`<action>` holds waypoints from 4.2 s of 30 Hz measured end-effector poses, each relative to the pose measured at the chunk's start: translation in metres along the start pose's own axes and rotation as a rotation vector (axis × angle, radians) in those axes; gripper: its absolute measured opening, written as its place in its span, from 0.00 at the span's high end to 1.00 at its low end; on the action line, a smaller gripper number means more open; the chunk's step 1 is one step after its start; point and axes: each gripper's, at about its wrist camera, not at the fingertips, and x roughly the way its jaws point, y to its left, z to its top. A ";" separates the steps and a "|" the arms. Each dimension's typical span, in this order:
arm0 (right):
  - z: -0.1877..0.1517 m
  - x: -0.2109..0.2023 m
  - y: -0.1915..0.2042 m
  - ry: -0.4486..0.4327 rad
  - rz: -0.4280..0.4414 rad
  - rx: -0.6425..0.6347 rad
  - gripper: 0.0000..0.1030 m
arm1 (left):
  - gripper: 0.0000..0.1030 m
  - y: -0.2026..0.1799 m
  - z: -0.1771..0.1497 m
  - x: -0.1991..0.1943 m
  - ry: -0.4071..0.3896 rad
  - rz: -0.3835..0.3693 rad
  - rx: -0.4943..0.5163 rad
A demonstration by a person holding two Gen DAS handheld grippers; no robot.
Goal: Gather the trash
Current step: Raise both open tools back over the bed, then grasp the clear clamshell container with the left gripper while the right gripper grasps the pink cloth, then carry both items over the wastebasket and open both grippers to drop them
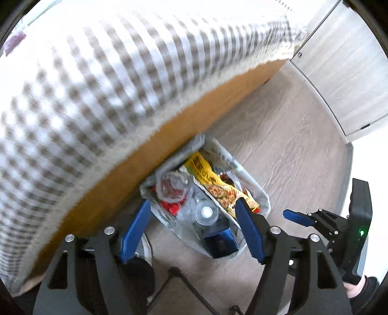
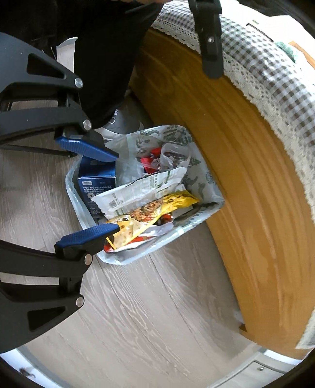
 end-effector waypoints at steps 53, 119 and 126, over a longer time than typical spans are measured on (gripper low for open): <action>0.643 0.152 0.468 0.385 0.179 -0.448 0.97 | 0.16 0.694 0.365 -0.106 -0.387 -0.294 -0.781; 0.001 -0.140 -0.008 -0.169 0.193 0.011 0.98 | 0.47 -0.013 -0.047 -0.106 0.033 0.087 0.010; 0.014 -0.083 -0.044 -0.109 0.211 0.108 0.98 | 0.47 -0.036 -0.029 -0.013 0.210 0.163 0.087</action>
